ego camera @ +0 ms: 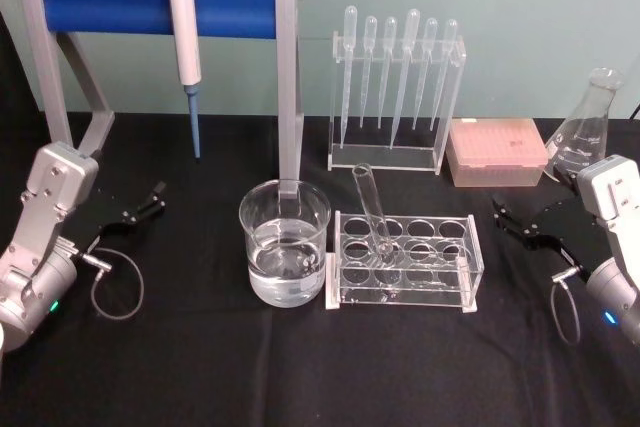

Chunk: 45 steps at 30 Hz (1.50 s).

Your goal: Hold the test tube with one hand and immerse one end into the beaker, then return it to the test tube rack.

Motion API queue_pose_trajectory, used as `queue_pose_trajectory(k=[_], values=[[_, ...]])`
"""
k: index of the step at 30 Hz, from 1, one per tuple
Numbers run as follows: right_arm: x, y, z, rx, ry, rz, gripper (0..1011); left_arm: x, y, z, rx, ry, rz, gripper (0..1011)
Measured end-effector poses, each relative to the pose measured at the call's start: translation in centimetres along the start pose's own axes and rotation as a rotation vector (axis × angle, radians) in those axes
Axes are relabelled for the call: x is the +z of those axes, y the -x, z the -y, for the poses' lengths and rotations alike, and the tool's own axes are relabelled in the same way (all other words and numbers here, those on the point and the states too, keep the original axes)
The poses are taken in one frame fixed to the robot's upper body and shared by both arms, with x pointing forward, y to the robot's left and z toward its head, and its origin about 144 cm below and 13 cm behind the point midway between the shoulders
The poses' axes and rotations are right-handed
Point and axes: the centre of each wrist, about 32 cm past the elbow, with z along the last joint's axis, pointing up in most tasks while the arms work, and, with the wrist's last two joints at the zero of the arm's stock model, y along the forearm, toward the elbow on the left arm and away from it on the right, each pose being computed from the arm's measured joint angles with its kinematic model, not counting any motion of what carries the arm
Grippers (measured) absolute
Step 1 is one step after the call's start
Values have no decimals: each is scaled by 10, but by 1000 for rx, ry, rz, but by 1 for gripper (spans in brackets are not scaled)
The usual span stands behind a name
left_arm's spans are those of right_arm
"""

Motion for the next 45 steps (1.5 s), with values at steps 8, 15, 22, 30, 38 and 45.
queue_pose_trajectory(k=[8, 15, 22, 30, 38, 45], values=[[0, 0, 0, 0, 0, 0, 1002, 0, 0, 0, 0, 0, 0, 1000], [0, 0, 0, 0, 0, 0, 1002, 0, 0, 0, 0, 0, 0, 1000], [0, 0, 0, 0, 0, 0, 1002, 0, 0, 0, 0, 0, 0, 1000], [0, 0, 0, 0, 0, 0, 1002, 0, 0, 0, 0, 0, 0, 1000], [1, 0, 3, -4, -5, 0, 1003, 0, 0, 0, 0, 0, 0, 1000], [15, -1, 23, 5, -40, 2, 1002, 0, 0, 0, 0, 0, 0, 1000]])
